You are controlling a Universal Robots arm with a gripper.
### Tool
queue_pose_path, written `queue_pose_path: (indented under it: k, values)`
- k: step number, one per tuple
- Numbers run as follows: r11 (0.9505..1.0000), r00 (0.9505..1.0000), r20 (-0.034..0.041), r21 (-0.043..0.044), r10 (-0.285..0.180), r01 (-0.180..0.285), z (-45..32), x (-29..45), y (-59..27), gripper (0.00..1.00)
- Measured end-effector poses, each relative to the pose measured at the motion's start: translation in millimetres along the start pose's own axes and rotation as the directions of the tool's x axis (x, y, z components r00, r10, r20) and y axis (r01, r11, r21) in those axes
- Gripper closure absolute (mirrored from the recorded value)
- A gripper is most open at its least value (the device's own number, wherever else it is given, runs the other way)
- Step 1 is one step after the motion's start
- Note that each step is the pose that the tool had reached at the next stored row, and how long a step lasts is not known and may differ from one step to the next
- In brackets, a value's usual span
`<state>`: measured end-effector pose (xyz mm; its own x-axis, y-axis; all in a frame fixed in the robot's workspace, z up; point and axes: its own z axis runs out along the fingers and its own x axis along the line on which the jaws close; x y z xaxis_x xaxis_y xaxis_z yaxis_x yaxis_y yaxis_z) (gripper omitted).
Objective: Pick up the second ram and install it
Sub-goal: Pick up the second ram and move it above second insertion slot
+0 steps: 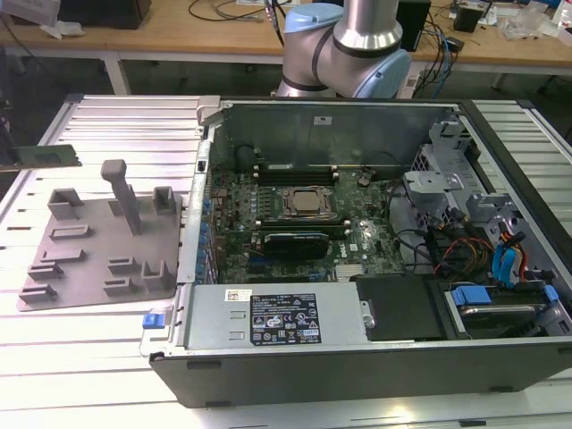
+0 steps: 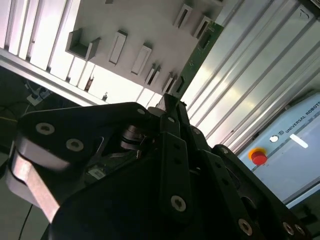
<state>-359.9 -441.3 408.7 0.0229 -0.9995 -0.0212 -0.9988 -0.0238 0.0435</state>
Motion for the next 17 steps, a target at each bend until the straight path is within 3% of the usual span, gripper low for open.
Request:
queue_pose_path:
  k: [17]
  values:
    - [1.0, 1.0, -0.0052, -0.0003, 0.0, 0.0, -2.7, 1.3, -62.3, 0.89]
